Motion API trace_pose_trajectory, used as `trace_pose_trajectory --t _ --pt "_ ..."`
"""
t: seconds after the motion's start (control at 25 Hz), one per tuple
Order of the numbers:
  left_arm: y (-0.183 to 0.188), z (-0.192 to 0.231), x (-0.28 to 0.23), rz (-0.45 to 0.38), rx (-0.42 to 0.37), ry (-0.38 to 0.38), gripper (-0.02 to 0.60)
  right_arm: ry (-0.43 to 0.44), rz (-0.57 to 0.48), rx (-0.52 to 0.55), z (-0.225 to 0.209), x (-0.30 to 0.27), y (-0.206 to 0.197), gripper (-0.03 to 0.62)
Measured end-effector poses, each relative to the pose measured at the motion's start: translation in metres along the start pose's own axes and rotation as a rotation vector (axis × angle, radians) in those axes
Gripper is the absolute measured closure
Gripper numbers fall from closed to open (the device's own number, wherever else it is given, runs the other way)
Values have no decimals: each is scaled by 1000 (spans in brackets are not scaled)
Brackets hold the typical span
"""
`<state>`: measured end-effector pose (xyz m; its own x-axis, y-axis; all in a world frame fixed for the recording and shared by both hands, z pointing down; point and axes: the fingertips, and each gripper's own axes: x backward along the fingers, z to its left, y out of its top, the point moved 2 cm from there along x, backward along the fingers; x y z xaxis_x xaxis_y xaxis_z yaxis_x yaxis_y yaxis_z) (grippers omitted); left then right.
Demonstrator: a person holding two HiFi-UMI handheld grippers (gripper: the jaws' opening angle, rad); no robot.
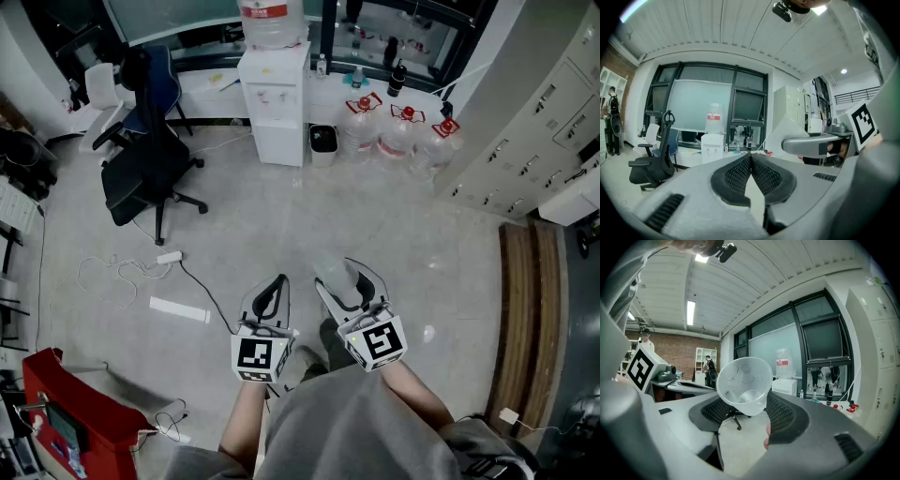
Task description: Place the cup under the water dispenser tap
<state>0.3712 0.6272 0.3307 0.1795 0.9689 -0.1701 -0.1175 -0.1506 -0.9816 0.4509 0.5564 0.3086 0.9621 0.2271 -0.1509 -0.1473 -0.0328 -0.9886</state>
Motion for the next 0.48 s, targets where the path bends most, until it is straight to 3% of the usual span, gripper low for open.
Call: trace_pose_trajectory --t 0.24,0.48 --pt "0 2 29 -27 13 23 571 -27 -14 -6 22 13 -2 345" --pt "-4 -7 28 -18 33 27 571 -14 -17 -17 18 20 -5 344"
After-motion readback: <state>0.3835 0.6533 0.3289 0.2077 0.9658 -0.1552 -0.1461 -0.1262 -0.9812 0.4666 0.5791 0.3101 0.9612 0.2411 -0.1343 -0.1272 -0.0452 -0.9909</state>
